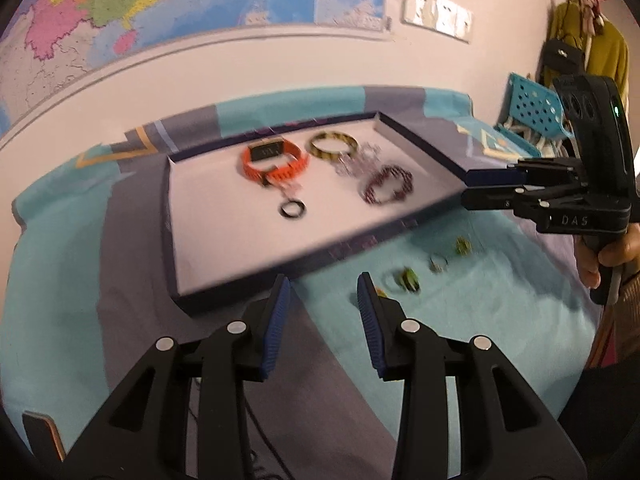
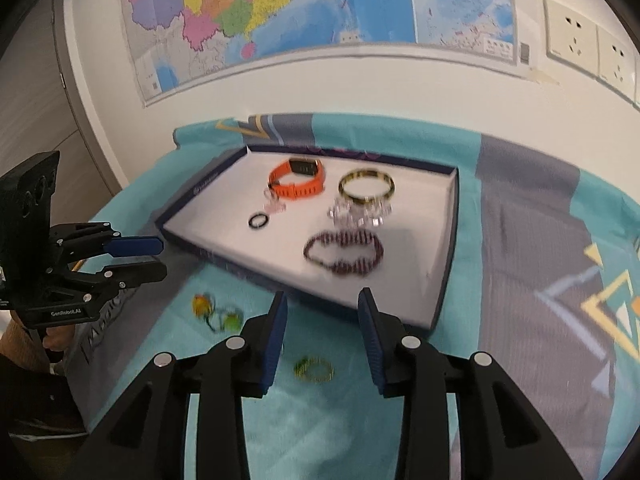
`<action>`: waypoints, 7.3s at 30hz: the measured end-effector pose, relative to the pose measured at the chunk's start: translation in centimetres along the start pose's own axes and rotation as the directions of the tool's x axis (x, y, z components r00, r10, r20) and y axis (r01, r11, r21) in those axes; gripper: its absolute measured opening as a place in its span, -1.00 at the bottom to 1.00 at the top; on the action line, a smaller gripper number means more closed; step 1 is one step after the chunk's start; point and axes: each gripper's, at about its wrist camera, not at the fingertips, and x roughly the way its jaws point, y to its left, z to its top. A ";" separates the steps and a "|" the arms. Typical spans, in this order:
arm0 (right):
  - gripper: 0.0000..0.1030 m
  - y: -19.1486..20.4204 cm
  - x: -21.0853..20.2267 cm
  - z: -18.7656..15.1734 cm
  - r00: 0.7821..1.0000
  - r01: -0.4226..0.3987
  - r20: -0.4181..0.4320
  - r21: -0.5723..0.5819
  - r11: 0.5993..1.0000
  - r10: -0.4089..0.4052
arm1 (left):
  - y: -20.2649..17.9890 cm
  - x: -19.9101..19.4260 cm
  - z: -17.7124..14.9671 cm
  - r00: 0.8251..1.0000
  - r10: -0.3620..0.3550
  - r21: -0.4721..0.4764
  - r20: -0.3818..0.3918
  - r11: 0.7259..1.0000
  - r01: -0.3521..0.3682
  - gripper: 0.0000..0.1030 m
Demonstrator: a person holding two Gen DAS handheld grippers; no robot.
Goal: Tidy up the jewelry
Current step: 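Withdraw both grippers from the box toward the remaining rings, then grasp yellow duck ring with left gripper while right gripper grasps gold green-stone ring, then carry yellow ring with left gripper while right gripper carries gold ring into box, then open left gripper releasing yellow ring while right gripper releases gold ring in box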
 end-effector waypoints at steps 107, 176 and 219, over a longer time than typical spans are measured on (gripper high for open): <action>-0.91 1.9 0.3 -3.1 0.998 0.059 -0.001 -0.014 0.998 -0.059 | -2.4 1.2 -0.7 0.999 -0.029 -0.018 -0.035 0.999 0.028 -0.63; -0.91 2.6 3.7 3.0 0.999 0.036 0.019 -0.095 0.995 -0.034 | 0.3 2.2 4.6 0.999 0.026 -0.050 0.023 0.998 -0.025 -0.63; -0.91 1.7 7.6 3.7 0.996 0.050 -0.068 -0.095 0.994 -0.057 | 0.8 5.9 5.5 0.998 0.043 -0.060 -0.041 0.997 -0.045 -0.63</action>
